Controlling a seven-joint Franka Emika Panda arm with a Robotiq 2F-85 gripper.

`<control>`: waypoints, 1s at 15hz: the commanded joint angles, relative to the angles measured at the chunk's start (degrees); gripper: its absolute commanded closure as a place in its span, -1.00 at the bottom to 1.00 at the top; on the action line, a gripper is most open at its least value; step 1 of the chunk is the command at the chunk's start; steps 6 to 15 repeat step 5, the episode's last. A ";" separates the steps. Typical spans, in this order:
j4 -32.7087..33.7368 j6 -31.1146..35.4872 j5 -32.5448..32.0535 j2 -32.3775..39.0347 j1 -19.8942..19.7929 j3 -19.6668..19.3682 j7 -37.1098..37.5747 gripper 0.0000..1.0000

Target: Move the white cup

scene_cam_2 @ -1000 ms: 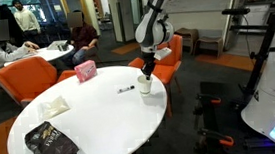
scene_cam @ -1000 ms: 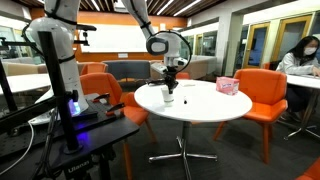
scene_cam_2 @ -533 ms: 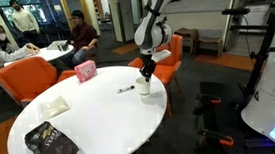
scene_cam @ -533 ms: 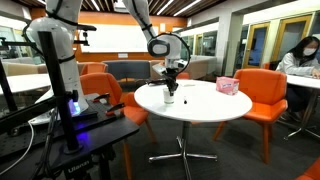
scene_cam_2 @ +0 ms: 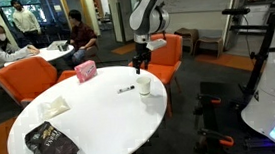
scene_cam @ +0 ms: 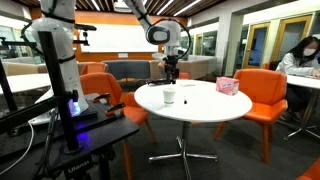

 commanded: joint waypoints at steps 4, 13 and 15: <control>-4.25 -8.65 -15.87 -14.74 5.77 -1.48 9.27 -1.00; -4.49 -8.46 -16.77 -15.78 6.09 -1.32 9.31 -1.00; -4.49 -8.46 -16.77 -15.78 6.09 -1.32 9.31 -1.00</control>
